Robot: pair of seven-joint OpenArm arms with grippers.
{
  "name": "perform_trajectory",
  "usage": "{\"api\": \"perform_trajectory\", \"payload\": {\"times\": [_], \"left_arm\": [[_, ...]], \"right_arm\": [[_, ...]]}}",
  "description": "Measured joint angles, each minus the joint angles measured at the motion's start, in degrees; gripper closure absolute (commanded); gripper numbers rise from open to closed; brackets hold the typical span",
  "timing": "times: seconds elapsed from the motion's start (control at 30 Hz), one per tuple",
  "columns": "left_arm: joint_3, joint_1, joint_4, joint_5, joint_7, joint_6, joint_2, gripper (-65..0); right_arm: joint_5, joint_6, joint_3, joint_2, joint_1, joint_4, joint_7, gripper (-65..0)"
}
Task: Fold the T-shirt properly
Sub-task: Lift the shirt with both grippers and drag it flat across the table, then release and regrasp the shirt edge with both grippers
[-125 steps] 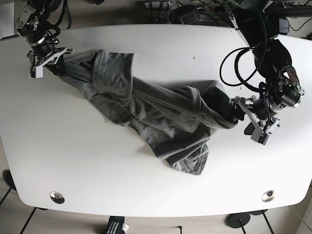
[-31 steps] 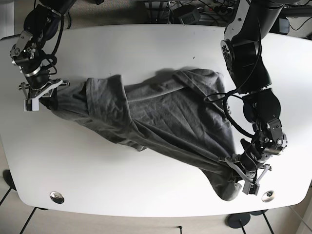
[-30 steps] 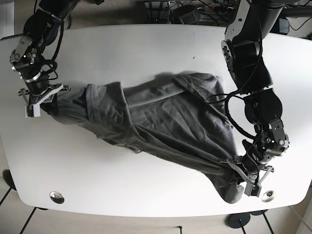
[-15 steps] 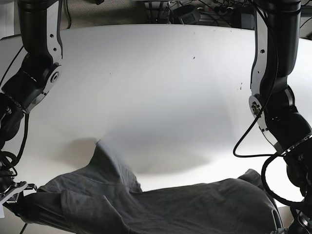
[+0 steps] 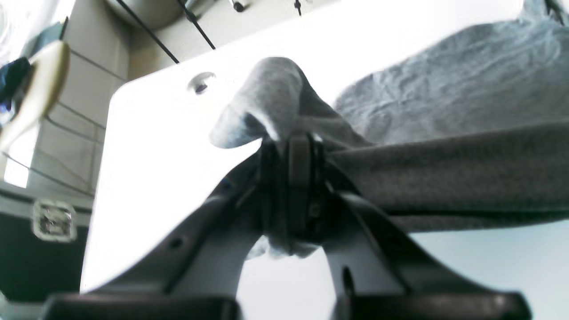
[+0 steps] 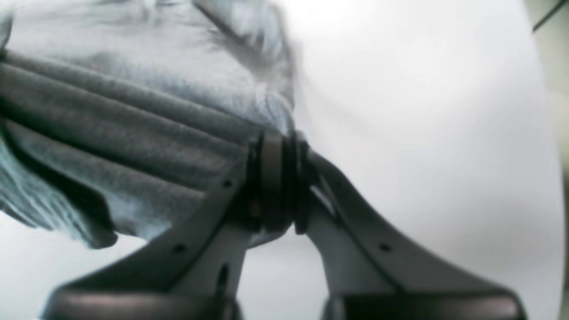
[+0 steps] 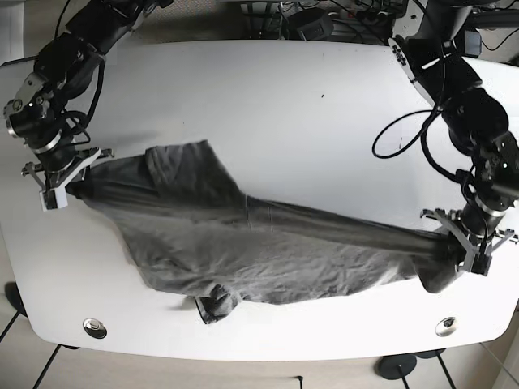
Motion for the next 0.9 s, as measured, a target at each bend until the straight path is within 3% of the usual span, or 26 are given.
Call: {"api": "perform_trajectory", "payload": {"times": [0.1, 0.17, 0.3, 0.53, 0.6, 0.67, 0.7, 0.73, 0.83, 0.9], "left_arm": [[-4.57, 10.38, 4.42, -6.45, 1.99, 0.02, 1.57, 0.0], [-9.57, 19.82, 6.49, -13.55, 2.01, 0.02, 2.29, 0.0], [-14.86, 31.23, 6.91, -19.58, 2.69, 0.04, 4.35, 0.0], [-15.87, 36.09, 6.93, -19.67, 2.21, 0.04, 4.22, -0.4], [-15.87, 36.54, 6.93, -19.65, 1.79, 0.04, 3.87, -3.5], [-15.87, 37.66, 6.93, -18.40, 1.81, 0.50, 3.69, -17.4], [-16.50, 37.66, 6.93, -16.74, 2.32, 0.96, 3.58, -25.8], [-16.74, 37.73, 6.95, -16.87, 1.95, 1.11, 3.41, -30.1], [-16.61, 38.40, 6.99, -17.73, 1.81, 1.07, 3.65, -35.1], [-16.61, 38.80, 7.02, -17.49, 1.84, 1.07, 3.56, -35.1]], "right_arm": [[0.07, 0.00, 2.67, -1.27, -6.95, 0.11, 0.00, -2.1], [-0.02, 0.04, 5.09, -2.73, -13.09, 0.20, 0.00, -2.1], [0.26, 0.20, 7.30, -3.19, -19.26, 0.20, 0.02, -2.1], [0.50, 0.39, 7.28, -3.26, -21.92, 0.20, 0.02, -2.1], [0.44, 0.39, 7.28, -3.89, -21.92, 0.20, 0.13, -3.2], [-0.55, 0.13, 7.28, -4.24, -21.94, 0.20, 0.04, -14.0], [-2.19, -0.39, 7.45, -4.09, -22.12, 0.20, -0.09, -25.5], [-2.32, -0.70, 7.45, -3.96, -22.62, 0.20, 0.04, -33.1], [-2.29, -0.63, 7.45, -4.15, -23.71, 0.20, -0.17, -51.8], [-0.68, -0.66, 7.74, -4.22, -23.65, 0.20, -0.20, -58.0]]}}
